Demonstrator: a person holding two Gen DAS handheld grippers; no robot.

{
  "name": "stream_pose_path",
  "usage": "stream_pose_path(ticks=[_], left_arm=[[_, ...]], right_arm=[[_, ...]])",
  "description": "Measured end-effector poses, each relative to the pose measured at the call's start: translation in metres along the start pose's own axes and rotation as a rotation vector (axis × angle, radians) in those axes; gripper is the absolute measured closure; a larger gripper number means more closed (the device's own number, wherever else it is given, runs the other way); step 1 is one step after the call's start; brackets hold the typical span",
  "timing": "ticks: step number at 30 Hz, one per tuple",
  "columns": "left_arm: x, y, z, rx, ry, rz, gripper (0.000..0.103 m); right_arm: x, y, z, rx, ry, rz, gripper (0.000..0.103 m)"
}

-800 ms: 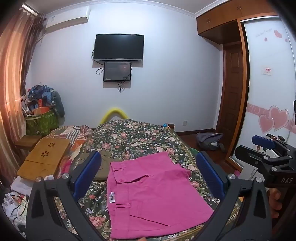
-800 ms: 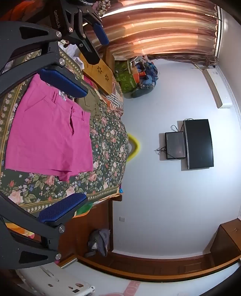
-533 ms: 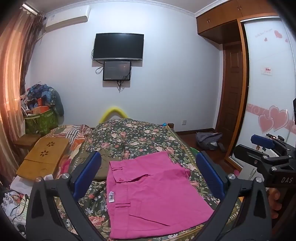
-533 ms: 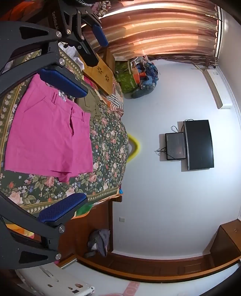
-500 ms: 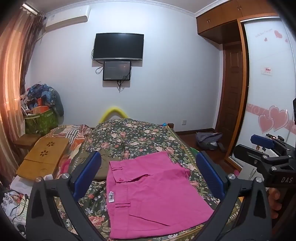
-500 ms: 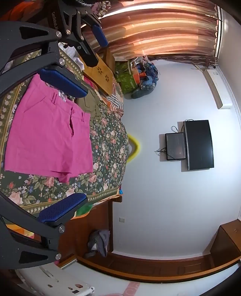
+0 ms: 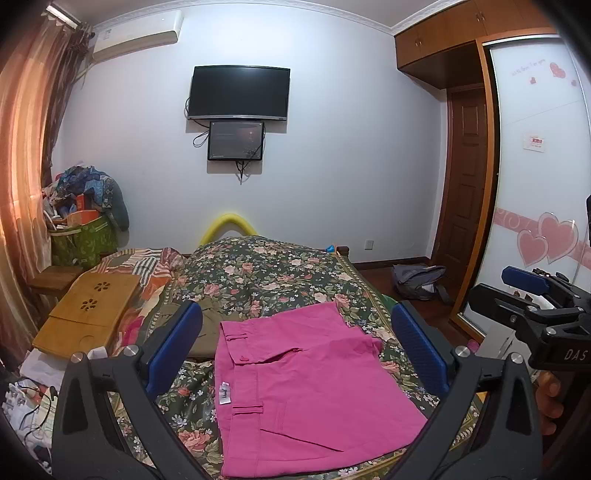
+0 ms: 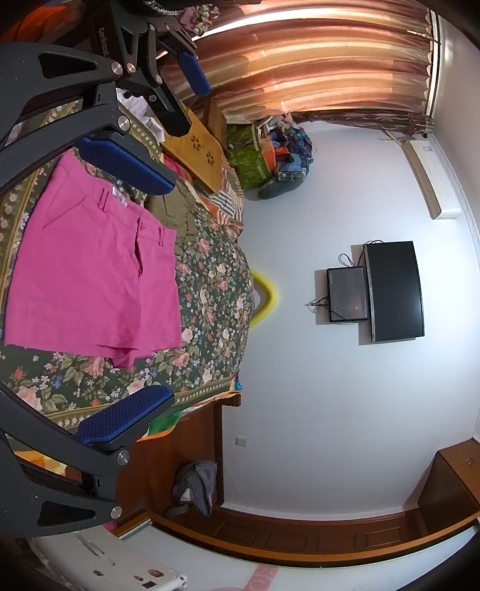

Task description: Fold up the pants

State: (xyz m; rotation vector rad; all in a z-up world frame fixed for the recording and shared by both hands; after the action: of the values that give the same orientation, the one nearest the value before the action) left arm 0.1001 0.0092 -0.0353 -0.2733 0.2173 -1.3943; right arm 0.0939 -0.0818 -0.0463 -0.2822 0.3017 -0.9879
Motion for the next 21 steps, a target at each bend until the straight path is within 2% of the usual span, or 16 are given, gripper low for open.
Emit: stream_pose_path(ticks=[21], left_arm=[[0.0009,-0.0049,-0.0018,0.021,0.003,0.013,0.000]], right_arm=[[-0.0017,0.0005,0.0030,0.002,-0.003,0.007,0.000]])
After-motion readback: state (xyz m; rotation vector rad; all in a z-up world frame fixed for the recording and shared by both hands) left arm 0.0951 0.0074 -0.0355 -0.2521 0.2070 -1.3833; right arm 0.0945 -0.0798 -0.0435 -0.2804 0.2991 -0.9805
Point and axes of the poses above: each gripper's, at about its wrist camera, not at the fingertips, and y roughly the way its jaws point, x to its right, z to its top, the point moved 10 cm from there along y, roughly the way its jaws point, and after that the axes turned 9 degrees about z, right-handed, at the moved point
